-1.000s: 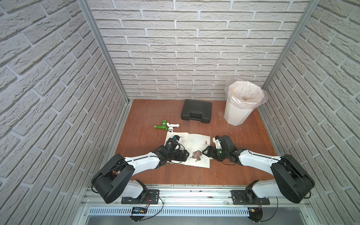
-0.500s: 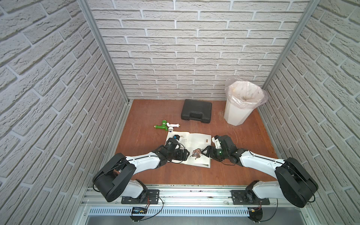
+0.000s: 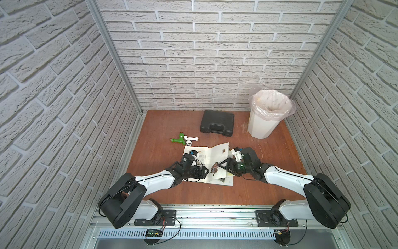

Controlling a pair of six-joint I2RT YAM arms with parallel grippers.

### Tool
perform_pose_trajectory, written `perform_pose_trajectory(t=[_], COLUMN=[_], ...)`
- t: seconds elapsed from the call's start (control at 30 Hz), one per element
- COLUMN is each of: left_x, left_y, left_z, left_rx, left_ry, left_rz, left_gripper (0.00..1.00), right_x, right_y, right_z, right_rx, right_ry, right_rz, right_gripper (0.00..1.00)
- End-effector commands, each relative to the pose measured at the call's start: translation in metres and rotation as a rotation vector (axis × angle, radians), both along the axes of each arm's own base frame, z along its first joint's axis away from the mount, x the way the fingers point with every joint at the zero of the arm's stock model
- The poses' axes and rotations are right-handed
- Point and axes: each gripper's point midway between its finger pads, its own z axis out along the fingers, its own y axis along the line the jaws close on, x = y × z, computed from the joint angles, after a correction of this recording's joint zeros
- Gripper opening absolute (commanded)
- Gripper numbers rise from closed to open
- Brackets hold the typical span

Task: Peel off the used sticky note
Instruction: Turn the page of the book at the center of the board.

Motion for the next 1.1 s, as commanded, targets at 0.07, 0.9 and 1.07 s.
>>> perform_pose_trajectory(t=[0.07,0.9,1.07], left_x=[-0.007,-0.037,-0.048], left_y=[0.006,0.077,0.087], left_z=[0.014,0.09,0.117], left_rx=[-0.062,-0.008,-0.025], left_ry=[0.007,-0.134,-0.195], left_rz=[0.016,0.204,0.226], left_gripper=[0.93,0.94,0.94], right_x=[0.015,0.076,0.086], right_y=[0.03,0.137,0.149], right_z=[0.03,0.027,0.002], right_rx=[0.112,0.069,0.049], right_ry=[-0.056,-0.027,0.014], right_rz=[0.035,0.181,0.192], right_gripper=[0.78,0.77,0.77])
